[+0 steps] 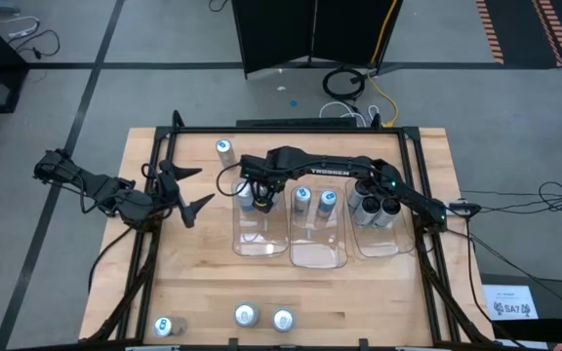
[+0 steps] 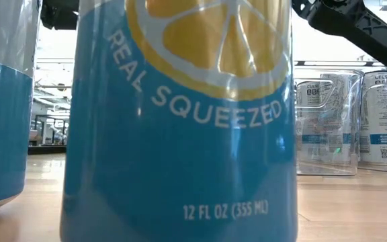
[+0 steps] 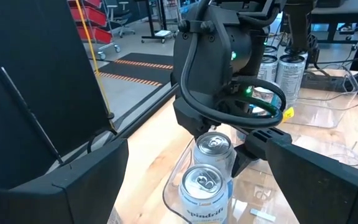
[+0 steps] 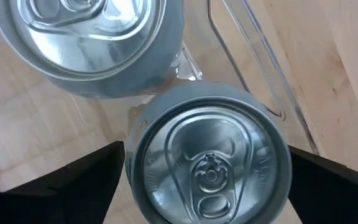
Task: Sort soda cans
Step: Put the top blue-white soda can into the left transparent bin, then put the top blue soda can into the middle transparent bin
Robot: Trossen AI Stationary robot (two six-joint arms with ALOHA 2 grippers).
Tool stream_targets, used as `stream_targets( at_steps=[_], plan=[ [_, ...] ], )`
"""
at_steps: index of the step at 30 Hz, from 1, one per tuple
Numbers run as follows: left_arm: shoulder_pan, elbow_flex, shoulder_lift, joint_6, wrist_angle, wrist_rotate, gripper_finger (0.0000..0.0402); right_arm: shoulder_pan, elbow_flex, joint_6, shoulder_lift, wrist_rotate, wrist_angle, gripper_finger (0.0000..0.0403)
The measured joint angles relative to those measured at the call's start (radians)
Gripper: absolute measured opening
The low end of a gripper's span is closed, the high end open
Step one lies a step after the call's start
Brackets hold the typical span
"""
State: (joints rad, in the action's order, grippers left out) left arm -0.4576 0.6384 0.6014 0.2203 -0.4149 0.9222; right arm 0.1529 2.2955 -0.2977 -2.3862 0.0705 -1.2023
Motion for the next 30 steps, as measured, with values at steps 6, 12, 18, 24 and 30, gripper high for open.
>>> stream_targets(
  at_steps=[6, 12, 18, 24, 30],
  plan=[
    [0.000, 0.000, 0.000, 0.001, -0.023, 0.001, 0.0389, 0.001, -0.002, 0.019, 0.044, 0.006, -0.006, 0.0398],
    [0.000, 0.000, 0.000, 0.001, -0.023, 0.003, 0.0389, 0.005, -0.001, 0.020, 0.134, 0.009, 0.018, 0.0400],
    [0.000, 0.000, 0.000, 0.002, -0.022, 0.004, 0.0389, 0.005, 0.000, 0.022, 0.193, 0.009, 0.122, 0.0400],
    [0.000, 0.000, 0.000, 0.001, -0.024, 0.004, 0.0389, 0.010, 0.000, 0.051, 0.180, 0.003, 0.470, 0.0399],
    [0.000, 0.000, 0.000, 0.007, -0.042, -0.003, 0.0389, 0.035, 0.000, 0.107, 0.179, 0.011, 0.754, 0.0392]
  ],
)
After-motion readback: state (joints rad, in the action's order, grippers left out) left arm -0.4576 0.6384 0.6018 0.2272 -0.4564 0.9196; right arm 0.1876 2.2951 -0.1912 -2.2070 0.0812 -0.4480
